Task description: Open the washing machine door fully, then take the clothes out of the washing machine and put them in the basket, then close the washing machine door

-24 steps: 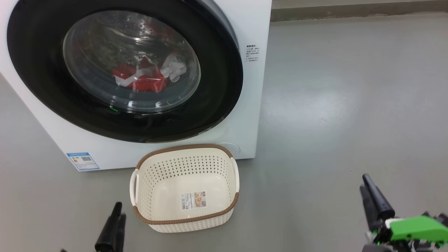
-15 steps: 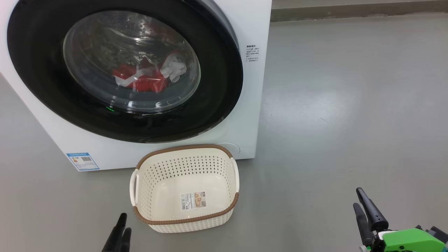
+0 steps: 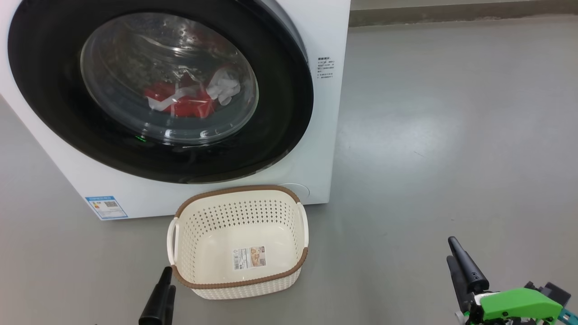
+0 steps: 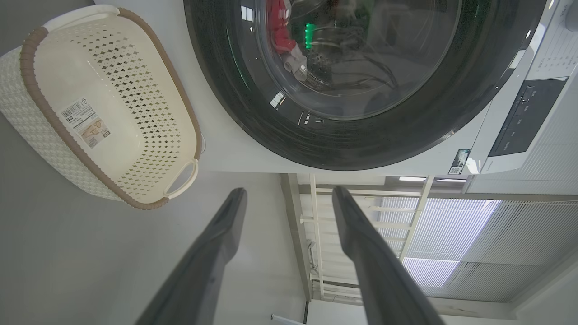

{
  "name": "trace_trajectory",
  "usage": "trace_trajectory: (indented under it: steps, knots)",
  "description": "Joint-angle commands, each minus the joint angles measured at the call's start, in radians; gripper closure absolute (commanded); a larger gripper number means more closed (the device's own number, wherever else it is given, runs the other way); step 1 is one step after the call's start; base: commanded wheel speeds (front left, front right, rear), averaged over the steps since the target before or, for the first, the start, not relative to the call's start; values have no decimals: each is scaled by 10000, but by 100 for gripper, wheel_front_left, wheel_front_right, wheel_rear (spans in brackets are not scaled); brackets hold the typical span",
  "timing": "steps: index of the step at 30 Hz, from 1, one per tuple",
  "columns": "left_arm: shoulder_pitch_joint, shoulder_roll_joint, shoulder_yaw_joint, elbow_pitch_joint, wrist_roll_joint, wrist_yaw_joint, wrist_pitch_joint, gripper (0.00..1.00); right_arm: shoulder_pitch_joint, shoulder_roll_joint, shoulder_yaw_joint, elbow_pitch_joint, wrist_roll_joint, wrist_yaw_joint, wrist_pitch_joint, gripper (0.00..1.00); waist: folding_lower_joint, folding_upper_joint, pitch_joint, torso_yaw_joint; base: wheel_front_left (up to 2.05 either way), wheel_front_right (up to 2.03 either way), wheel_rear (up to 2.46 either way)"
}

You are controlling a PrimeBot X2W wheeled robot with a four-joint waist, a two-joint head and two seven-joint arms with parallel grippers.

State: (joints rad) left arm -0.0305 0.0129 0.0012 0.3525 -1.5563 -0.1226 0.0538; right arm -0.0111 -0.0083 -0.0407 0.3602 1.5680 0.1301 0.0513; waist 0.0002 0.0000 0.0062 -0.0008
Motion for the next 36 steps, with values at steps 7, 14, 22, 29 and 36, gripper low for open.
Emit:
trace_trajectory:
  steps: [7, 14, 22, 29, 36]
  knots:
    - [-621, 181, -138, -301, 747, -23, -278, 0, -781, -166, 282, -203, -901, 1, -282, 0, -2, 0, 16, 4, 0, 0, 0]
    - [-752, 169, -131, -348, 1832, -22, -486, 0, -926, -156, 412, -189, -1808, 2, -487, 0, -2, 0, 17, 7, 0, 0, 0]
    - [-890, 152, -193, -325, 3196, 42, -725, 0, -1079, -175, 505, -303, -3046, 2, -724, 0, -2, 0, 14, -11, 0, 0, 0]
    - [-1042, 152, -234, -359, 4319, 120, -933, 0, -1180, -195, 597, -474, -4003, 2, -930, 0, -2, 0, 20, -23, 0, 0, 0]
    - [-1154, 162, -253, -467, 5309, 206, -1141, 0, -1307, -216, 800, -524, -4747, 3, -1136, 0, -2, 0, 15, -26, 0, 0, 0]
